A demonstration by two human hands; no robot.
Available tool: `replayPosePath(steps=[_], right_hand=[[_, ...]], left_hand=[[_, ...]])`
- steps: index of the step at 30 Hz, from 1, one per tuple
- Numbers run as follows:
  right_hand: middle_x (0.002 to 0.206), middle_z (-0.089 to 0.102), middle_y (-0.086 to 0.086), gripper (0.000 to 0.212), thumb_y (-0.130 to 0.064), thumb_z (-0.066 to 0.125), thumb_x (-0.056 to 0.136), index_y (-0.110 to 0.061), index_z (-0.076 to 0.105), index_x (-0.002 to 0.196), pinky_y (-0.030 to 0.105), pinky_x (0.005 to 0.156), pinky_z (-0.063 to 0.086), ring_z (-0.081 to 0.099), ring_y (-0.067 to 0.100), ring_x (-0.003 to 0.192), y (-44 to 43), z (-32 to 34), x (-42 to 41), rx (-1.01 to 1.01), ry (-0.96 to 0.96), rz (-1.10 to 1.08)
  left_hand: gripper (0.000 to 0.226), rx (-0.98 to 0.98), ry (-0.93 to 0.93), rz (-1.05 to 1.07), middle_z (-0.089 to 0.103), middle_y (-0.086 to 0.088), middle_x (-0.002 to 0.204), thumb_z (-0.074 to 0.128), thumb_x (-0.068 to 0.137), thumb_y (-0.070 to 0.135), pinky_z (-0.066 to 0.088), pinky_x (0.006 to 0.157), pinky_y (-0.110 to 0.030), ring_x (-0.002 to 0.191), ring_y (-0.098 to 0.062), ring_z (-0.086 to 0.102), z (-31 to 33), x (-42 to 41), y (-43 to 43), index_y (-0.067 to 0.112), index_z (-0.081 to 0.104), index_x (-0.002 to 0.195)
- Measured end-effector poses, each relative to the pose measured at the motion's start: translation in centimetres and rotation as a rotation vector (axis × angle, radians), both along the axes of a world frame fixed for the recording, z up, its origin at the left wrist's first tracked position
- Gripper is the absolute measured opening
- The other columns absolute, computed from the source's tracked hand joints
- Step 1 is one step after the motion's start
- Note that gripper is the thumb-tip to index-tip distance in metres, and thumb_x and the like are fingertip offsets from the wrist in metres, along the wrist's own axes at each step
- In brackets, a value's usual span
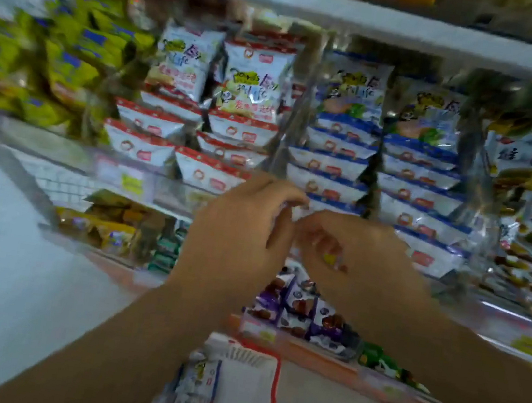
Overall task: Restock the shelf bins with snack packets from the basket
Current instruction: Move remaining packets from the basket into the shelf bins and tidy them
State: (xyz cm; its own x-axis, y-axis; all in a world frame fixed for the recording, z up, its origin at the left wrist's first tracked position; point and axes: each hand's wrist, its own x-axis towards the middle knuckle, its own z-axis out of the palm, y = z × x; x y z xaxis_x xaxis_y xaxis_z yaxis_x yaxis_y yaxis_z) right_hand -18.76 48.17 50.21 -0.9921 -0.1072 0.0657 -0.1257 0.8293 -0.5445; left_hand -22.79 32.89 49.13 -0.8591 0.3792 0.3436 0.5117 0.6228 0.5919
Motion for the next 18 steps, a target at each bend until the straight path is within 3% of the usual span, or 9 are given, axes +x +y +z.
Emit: replayPosePath(steps=[2,3,5,7,9,11,12,15,18], right_hand=[[0.092,0.073,-0.009,0.017,-0.022,0.061,0.093,-0.028,0.071,0.105,0.006,0.069,0.045,0.058,0.002,0.071,-2.6,-1.8,1.5,-0.014,-0.042,0.055],[0.091,0.073,-0.008,0.017,-0.021,0.060,0.093,-0.027,0.071,0.104,0.007,0.066,0.044,0.058,0.003,0.070,-3.8,-3.0,2.1,-0.007,-0.087,0.094],[0.095,0.073,-0.006,0.019,-0.024,0.054,0.095,-0.026,0.069,0.106,0.020,0.071,0.051,0.064,0.011,0.079,-6.2,-6.2,3.6,0.009,-0.225,0.161],[0.103,0.070,-0.005,0.021,-0.028,0.050,0.098,-0.025,0.066,0.111,0.032,0.079,0.054,0.066,0.016,0.088,-8.2,-9.8,4.8,-0.003,-0.399,0.189],[0.110,0.069,-0.002,0.024,-0.028,0.048,0.099,-0.023,0.064,0.115,0.027,0.075,0.054,0.066,0.018,0.090,-9.5,-13.7,5.9,-0.005,-0.519,0.198],[0.111,0.068,0.007,0.023,-0.025,0.051,0.097,-0.017,0.065,0.113,0.016,0.063,0.048,0.065,0.025,0.090,-10.5,-17.6,6.7,0.028,-0.611,0.202],[0.110,0.069,0.004,0.020,-0.026,0.053,0.095,-0.021,0.066,0.110,0.017,0.065,0.050,0.065,0.022,0.089,-10.7,-19.4,7.0,0.059,-0.647,0.199],[0.108,0.068,-0.006,0.020,-0.033,0.057,0.089,-0.032,0.064,0.107,0.037,0.072,0.060,0.067,0.013,0.080,-11.1,-24.6,7.8,0.126,-0.783,0.158],[0.112,0.065,-0.005,0.022,-0.035,0.060,0.087,-0.030,0.065,0.107,0.033,0.073,0.059,0.065,0.014,0.082,-11.2,-29.3,8.2,0.155,-0.880,0.112]], left_hand=[[0.027,0.005,-0.072,0.086,0.066,0.004,0.104,0.046,0.092,0.024,0.052,0.076,-0.034,0.091,-0.015,0.062,-1.5,2.3,-2.8,0.023,0.067,0.110],[0.027,-0.007,-0.107,0.138,0.067,0.004,0.104,0.046,0.092,0.024,0.051,0.078,-0.031,0.092,-0.016,0.062,-2.5,3.4,-4.3,0.023,0.067,0.109],[0.027,-0.060,-0.199,0.238,0.068,0.003,0.106,0.049,0.092,0.020,0.046,0.079,-0.024,0.095,-0.017,0.063,-5.3,6.1,-7.2,0.022,0.068,0.111],[0.026,-0.147,-0.357,0.347,0.069,0.003,0.111,0.052,0.094,0.020,0.050,0.083,-0.029,0.097,-0.018,0.064,-8.4,8.7,-10.0,0.026,0.067,0.115],[0.026,-0.246,-0.557,0.431,0.068,0.006,0.112,0.049,0.096,0.025,0.054,0.078,-0.032,0.093,-0.016,0.064,-11.6,11.1,-12.6,0.032,0.063,0.118],[0.027,-0.284,-0.720,0.467,0.067,0.009,0.112,0.046,0.098,0.026,0.052,0.066,-0.023,0.084,-0.008,0.063,-14.6,13.3,-14.7,0.035,0.061,0.119],[0.027,-0.290,-0.771,0.479,0.066,0.010,0.112,0.045,0.099,0.027,0.050,0.063,-0.019,0.082,-0.005,0.062,-15.9,14.2,-15.5,0.035,0.061,0.120],[0.027,-0.277,-0.884,0.513,0.063,0.009,0.101,0.039,0.102,0.029,0.047,0.058,-0.018,0.076,-0.006,0.060,-19.5,16.6,-17.2,0.028,0.063,0.114],[0.028,-0.206,-0.979,0.566,0.066,0.004,0.102,0.039,0.101,0.026,0.057,0.073,-0.032,0.084,-0.015,0.065,-23.4,18.5,-18.0,0.021,0.064,0.111]])
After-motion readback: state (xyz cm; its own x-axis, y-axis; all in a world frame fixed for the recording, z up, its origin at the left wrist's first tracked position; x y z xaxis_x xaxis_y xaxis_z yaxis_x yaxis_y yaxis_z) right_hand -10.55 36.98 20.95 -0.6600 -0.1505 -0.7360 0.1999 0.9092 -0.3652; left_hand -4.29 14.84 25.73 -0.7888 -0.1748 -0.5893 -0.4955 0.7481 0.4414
